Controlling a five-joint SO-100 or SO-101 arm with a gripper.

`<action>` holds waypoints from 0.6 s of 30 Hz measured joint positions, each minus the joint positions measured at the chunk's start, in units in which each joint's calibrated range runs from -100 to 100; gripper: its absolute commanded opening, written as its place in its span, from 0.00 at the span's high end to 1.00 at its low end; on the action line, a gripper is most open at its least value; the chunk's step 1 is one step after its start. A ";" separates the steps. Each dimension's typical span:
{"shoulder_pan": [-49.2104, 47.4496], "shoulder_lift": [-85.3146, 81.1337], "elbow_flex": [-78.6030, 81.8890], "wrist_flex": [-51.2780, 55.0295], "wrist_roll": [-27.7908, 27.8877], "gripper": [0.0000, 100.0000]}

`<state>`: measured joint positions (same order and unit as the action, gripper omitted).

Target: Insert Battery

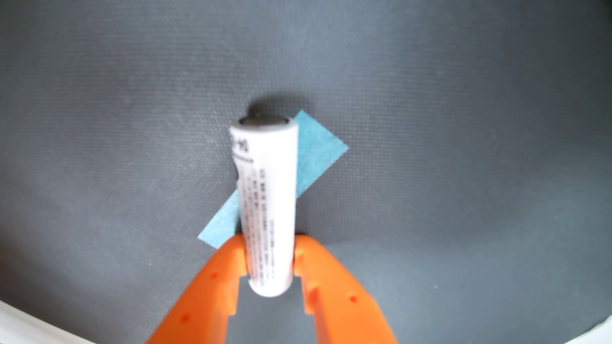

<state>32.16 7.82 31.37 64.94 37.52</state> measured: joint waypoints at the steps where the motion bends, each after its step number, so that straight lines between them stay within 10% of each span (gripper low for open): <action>1: 0.00 0.00 0.00 0.00 0.00 0.98; 18: -5.24 -19.88 10.40 0.84 -8.43 0.98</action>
<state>26.92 -12.06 41.77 65.77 29.09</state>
